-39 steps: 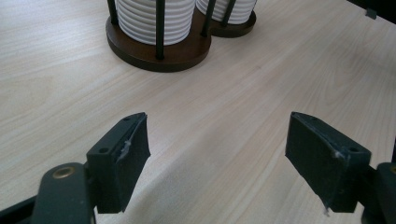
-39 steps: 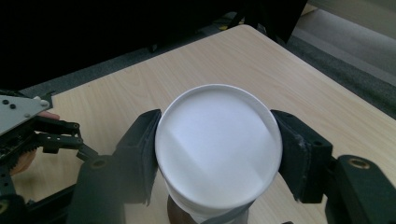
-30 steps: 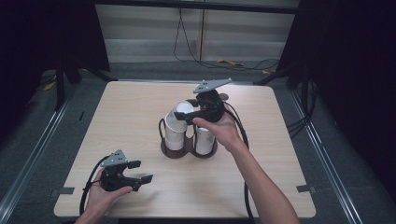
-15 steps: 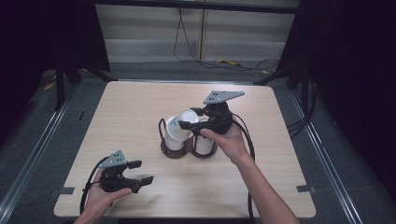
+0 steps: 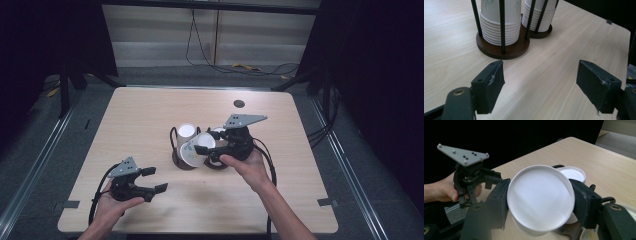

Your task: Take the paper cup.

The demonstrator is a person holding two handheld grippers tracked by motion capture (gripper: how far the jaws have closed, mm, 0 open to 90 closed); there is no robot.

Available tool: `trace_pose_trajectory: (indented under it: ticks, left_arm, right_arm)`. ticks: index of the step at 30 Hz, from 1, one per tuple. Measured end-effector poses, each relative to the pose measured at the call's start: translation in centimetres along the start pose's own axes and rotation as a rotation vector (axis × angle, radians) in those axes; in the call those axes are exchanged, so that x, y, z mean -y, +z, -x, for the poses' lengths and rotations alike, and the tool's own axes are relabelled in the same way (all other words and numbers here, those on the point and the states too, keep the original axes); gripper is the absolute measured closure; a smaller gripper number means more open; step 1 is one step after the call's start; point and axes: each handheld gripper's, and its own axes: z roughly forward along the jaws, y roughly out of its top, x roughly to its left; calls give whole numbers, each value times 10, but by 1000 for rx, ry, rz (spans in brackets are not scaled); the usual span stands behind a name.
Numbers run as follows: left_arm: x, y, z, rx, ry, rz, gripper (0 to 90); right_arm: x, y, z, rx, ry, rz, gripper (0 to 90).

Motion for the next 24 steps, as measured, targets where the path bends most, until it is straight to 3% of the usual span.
trace_pose_trajectory:
  ticks: [6,11,14,16,19,24]
  left_arm:
    - [-11,3,0,3,0,-15,219]
    - [-18,15,6,44,6,-15,212]
    - [-30,24,16,69,39,5,146]
    - [-36,29,22,100,56,32,153]
    - [-42,36,30,117,81,29,159]
    - [-40,41,30,120,77,41,175]
  right_arm:
    - [11,-2,2,-7,38,6,379]
    - [26,-6,0,-7,67,19,379]
    - [34,-7,1,-11,91,32,379]
    - [37,-8,1,-4,99,39,379]
    - [42,-9,2,-3,115,49,379]
    - [51,-10,5,-21,151,66,379]
